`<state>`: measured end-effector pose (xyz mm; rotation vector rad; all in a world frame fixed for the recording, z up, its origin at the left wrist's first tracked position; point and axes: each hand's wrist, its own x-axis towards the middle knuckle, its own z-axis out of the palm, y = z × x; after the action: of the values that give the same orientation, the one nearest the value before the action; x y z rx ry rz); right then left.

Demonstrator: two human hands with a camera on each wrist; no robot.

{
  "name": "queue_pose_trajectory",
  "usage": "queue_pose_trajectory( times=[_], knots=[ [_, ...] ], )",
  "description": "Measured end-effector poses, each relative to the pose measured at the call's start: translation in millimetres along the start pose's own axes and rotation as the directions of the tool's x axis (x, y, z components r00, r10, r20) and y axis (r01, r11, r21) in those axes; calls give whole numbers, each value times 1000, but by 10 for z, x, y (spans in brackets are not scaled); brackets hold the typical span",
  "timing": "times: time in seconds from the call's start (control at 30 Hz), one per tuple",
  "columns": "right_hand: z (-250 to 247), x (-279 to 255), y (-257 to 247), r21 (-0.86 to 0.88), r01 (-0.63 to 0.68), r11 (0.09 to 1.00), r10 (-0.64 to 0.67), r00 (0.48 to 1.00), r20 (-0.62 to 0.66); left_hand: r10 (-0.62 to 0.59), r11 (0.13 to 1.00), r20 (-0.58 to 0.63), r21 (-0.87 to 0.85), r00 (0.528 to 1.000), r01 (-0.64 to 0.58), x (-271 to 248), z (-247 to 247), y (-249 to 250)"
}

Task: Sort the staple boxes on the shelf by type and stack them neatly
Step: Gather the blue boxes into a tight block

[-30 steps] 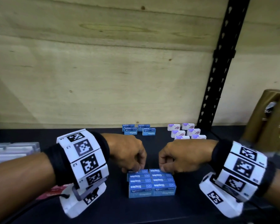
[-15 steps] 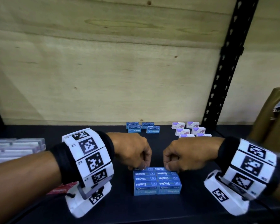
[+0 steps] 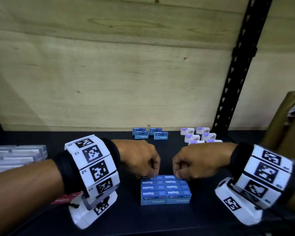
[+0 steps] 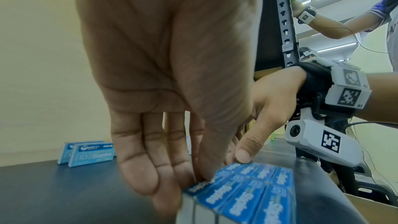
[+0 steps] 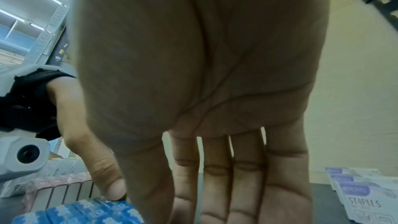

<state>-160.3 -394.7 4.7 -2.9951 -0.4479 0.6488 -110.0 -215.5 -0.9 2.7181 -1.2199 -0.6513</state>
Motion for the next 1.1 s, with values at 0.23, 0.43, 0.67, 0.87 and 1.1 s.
queue_pose_trajectory(
  times=[0.23,0.43,0.67,0.87,1.1],
  knots=[
    [-31,35,25,26,-21,999,20,999,43,-15,1000,23,-8,1000,15,37,-23,-31],
    [-249,193,166,38,-72,997,75,994,-74,-72,994,-87,77,994,78,187,-252,-222],
    [-558,626,417,-27,-138,990,128,962,-241,-163,921,-268,304,950,244,450,-575,-520],
    [-698,1066,641,-79,-204,976,175,944,-279,-229,882,-273,347,935,317,790,-720,-781],
    [-695,1344,707,-118,-196,973,166,960,-223,-233,899,-245,313,941,305,1050,-741,-922]
  ],
)
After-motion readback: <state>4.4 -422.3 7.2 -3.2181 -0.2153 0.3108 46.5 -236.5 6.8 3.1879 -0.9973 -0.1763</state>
